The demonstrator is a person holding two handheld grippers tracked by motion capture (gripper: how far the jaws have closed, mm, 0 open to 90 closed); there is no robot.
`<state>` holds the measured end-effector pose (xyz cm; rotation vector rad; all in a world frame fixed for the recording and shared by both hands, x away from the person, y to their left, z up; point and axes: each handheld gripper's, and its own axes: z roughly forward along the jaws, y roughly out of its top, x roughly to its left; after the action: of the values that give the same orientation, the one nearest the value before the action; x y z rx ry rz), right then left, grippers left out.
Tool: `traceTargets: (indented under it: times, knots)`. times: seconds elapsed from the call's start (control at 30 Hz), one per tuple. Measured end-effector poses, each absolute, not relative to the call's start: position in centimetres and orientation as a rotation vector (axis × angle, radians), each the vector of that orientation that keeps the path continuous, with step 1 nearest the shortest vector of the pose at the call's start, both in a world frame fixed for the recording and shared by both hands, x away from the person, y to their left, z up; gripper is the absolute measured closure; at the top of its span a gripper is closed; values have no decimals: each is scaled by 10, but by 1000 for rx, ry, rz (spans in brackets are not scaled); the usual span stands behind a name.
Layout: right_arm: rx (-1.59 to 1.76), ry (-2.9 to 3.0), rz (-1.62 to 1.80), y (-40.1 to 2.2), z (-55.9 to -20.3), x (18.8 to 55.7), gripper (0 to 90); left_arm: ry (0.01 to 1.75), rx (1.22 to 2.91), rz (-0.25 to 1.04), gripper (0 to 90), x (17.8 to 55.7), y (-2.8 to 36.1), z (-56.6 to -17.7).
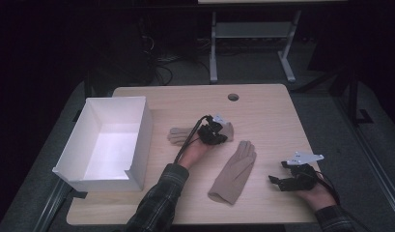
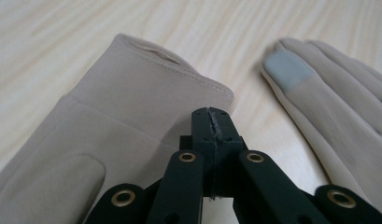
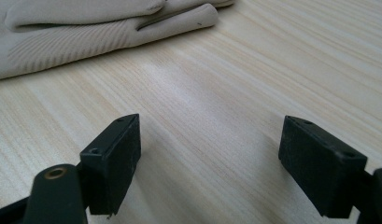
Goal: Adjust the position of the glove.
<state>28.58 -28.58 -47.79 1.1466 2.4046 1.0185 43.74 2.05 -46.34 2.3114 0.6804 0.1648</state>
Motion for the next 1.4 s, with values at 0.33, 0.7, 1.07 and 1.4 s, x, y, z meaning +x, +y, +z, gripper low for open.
traceTargets:
  times: [0.33,0.7,1.07,1.4]
  knots:
    - [1138,2403,1019,-286,-478,286,203,675,2336,143,898,408,41,-461]
    - [1136,2403,1024,-286,-479,286,202,682,2395,138,898,376,75,-456]
    - [1137,2401,1026,-286,-479,286,202,715,2407,155,897,342,114,-452]
    - [1145,2402,1024,-285,-478,287,202,819,2318,294,897,374,109,-430]
